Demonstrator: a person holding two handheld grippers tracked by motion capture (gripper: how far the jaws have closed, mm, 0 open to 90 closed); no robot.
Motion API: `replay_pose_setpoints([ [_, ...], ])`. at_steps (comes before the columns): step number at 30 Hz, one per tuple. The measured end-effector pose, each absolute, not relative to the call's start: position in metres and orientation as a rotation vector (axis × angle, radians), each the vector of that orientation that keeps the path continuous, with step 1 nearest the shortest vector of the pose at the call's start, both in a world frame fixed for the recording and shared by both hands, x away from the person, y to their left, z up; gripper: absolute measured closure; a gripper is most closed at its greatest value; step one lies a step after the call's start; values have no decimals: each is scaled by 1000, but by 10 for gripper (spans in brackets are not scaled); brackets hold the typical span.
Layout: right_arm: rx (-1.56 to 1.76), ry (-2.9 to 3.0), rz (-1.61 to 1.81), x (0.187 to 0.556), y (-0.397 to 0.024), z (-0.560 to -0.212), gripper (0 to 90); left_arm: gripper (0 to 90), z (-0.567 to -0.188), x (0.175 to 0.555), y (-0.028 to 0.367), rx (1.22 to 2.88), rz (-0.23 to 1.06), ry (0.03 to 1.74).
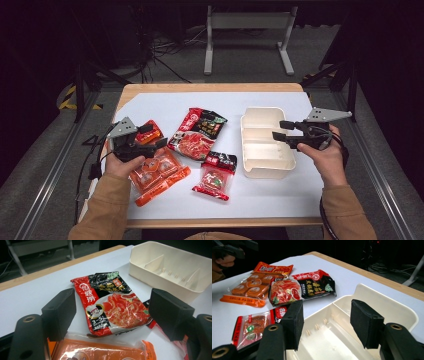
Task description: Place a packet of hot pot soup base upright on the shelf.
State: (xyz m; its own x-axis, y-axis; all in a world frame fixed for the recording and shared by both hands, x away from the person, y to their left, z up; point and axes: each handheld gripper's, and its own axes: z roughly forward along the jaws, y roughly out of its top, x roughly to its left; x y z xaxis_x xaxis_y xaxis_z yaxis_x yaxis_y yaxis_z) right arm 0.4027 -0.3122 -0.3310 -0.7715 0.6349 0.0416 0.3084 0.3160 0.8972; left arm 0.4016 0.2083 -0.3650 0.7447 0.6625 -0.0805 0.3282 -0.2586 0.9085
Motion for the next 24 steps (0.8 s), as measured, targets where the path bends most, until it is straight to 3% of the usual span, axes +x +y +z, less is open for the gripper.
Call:
replay_pose_setpoints([
  [8,854,2249,1418,402,-315,-328,428,324,-355,410,203,1874,400,826],
  [24,883,2220,1413,400,-324,-328,408,368,-338,449,176,1925,311,835],
])
